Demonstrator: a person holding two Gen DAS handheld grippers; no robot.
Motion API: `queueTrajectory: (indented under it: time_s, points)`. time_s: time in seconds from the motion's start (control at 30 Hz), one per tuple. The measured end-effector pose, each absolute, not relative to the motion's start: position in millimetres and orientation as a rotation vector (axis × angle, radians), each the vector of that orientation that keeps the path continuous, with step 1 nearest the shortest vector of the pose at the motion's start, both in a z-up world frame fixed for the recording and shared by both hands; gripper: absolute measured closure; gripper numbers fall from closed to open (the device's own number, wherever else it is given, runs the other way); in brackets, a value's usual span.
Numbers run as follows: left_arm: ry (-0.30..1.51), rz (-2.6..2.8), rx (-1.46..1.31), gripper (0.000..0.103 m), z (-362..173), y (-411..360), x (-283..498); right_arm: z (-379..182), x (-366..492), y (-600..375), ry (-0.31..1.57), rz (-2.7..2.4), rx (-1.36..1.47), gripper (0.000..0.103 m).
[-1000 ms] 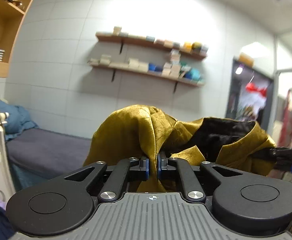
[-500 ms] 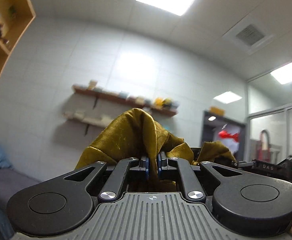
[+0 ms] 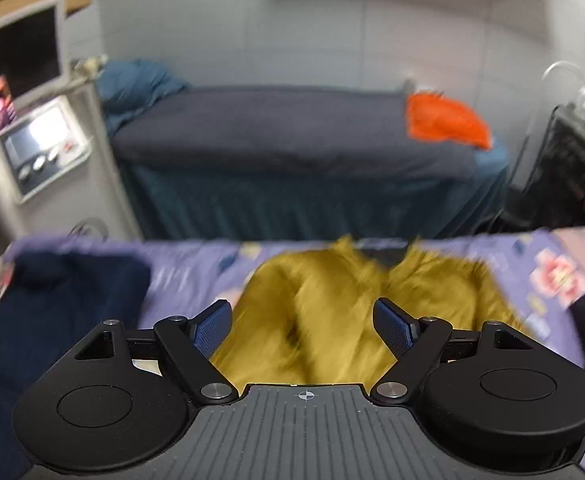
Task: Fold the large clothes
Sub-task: 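Shake and lay the jacket flat on the sheet, opening both tools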
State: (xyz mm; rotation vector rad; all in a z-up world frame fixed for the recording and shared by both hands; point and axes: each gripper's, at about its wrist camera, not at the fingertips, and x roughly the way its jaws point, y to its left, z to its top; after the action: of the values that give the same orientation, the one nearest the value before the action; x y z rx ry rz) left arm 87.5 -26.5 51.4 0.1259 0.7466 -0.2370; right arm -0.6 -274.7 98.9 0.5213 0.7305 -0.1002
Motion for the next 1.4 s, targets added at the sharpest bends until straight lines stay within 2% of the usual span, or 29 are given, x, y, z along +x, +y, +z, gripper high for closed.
queueTrajectory:
  time_s: [0.13, 0.23, 0.4, 0.53, 0.97, 1.27, 1.4]
  points:
    - [0.837, -0.118, 0.059, 0.000, 29.9, 35.9, 78.3, 60.4, -23.5, -290.4, 0.855, -0.143, 0.653, 0.013]
    - [0.893, 0.003, -0.003, 0.000, 25.5, 88.5, 79.0, 51.6, -38.3, -305.2, 0.884, -0.203, 0.681, 0.013]
    - [0.887, 0.186, -0.098, 0.000, 21.7, 169.3, 49.7, 42.8, -45.0, -317.8, 0.889, -0.263, 0.666, 0.009]
    - [0.909, 0.222, -0.156, 0.000, 22.3, 200.7, 29.4, 35.6, -44.6, -311.5, 0.929, -0.259, 0.668, 0.009]
    - [1.055, -0.022, -0.232, 0.000, -24.5, 168.5, -18.5, 9.8, -25.8, -210.7, 1.169, -0.005, 0.531, 0.005]
    - [1.209, -0.167, -0.044, 0.000, -79.9, 116.2, -39.6, 43.5, -38.2, -238.8, 1.014, -0.100, 0.531, 0.005]
    - [1.227, -0.179, -0.094, 0.000, -96.9, 116.0, -38.8, 70.2, -53.8, -260.8, 0.889, -0.135, 0.542, 0.005]
